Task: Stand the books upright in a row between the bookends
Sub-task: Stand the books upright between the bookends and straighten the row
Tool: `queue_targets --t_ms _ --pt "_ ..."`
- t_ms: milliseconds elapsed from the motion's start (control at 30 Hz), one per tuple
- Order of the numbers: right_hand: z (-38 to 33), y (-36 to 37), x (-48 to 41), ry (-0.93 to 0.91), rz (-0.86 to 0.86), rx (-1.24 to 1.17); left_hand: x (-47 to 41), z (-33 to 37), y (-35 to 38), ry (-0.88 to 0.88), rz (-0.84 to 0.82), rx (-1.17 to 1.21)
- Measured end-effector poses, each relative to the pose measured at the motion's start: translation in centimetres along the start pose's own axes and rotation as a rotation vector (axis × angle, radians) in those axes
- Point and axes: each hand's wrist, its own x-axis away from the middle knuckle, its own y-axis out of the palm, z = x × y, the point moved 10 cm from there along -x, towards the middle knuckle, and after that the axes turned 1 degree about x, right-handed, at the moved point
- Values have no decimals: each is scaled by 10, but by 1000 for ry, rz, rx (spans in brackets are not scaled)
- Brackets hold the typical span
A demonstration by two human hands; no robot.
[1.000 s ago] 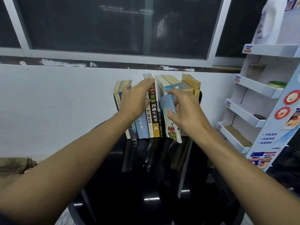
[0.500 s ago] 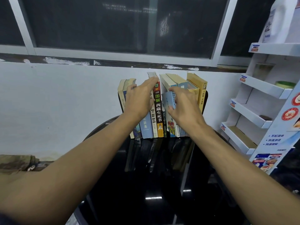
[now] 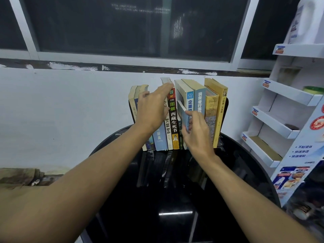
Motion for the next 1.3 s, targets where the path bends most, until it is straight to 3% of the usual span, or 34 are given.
queue_targets --t_ms 300,533,1033,1300 --pt "19 22 11 -16 4 -6 0 -2 2 -5 -5 -6" --pt "27 25 6 -86 -243 152 -2 -3 3 -5 -13 3" --pt "25 19 -5 -212 -138 437 -2 0 3 -10 -14 8" --pt "27 21 -7 -246 -171 444 -2 -1 5 -6 -15 12"
